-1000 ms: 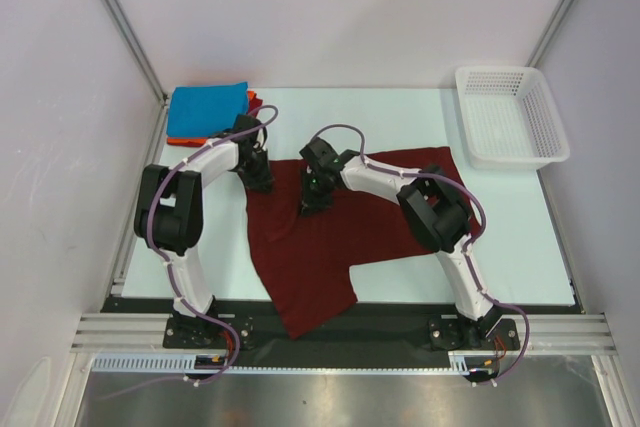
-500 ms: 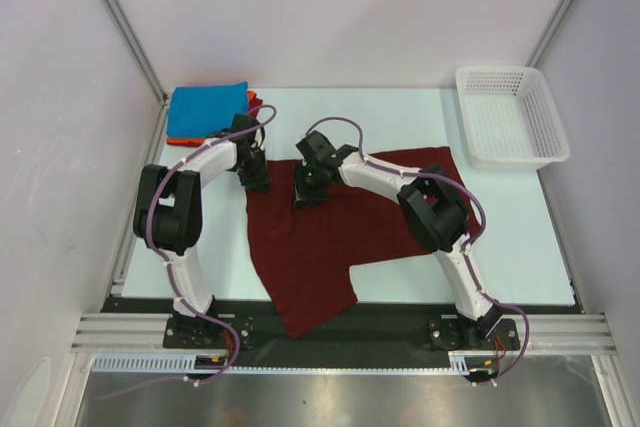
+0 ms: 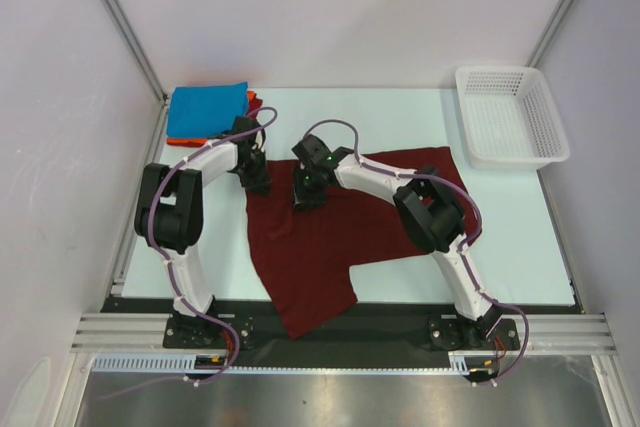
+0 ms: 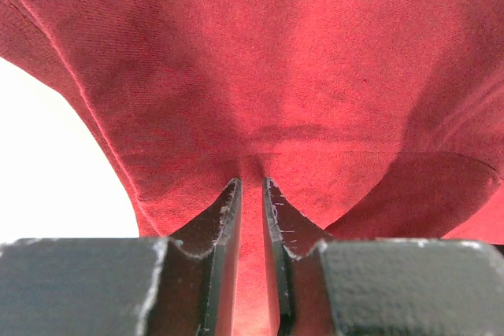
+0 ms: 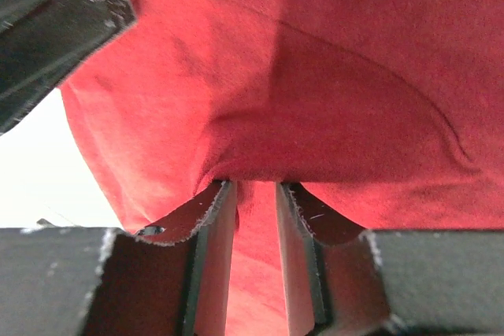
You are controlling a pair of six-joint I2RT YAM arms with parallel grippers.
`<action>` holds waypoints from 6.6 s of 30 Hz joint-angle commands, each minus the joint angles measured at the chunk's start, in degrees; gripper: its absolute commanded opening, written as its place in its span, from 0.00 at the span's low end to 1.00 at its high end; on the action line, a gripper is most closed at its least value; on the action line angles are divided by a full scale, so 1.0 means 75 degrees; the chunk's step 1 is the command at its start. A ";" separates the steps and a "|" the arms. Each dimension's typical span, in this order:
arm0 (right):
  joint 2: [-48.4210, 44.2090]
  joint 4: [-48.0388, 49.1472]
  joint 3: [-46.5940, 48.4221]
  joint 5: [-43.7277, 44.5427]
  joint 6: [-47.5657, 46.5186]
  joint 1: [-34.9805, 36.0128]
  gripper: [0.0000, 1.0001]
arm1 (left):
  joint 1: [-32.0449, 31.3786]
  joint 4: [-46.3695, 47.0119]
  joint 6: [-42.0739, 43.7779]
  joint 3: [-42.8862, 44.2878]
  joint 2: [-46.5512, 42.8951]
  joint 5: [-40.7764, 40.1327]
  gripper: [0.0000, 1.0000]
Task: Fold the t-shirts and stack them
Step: Fold the tshirt
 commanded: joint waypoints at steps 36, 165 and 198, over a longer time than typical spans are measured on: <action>-0.0153 -0.1569 0.1204 0.1059 -0.0780 0.0195 0.00 | 0.0104 0.0144 0.0239 -0.0043 0.0003 -0.0322 0.19; -0.4797 -0.1887 -0.3720 0.1539 -0.2714 -0.5008 0.58 | -0.4360 -0.2176 -0.3981 -0.3142 -0.6808 -0.2477 0.48; 0.0351 -0.1453 0.1697 0.1610 -0.3077 -0.5887 0.42 | -0.0141 -0.0723 -0.1495 0.0427 -0.1392 -0.0006 0.42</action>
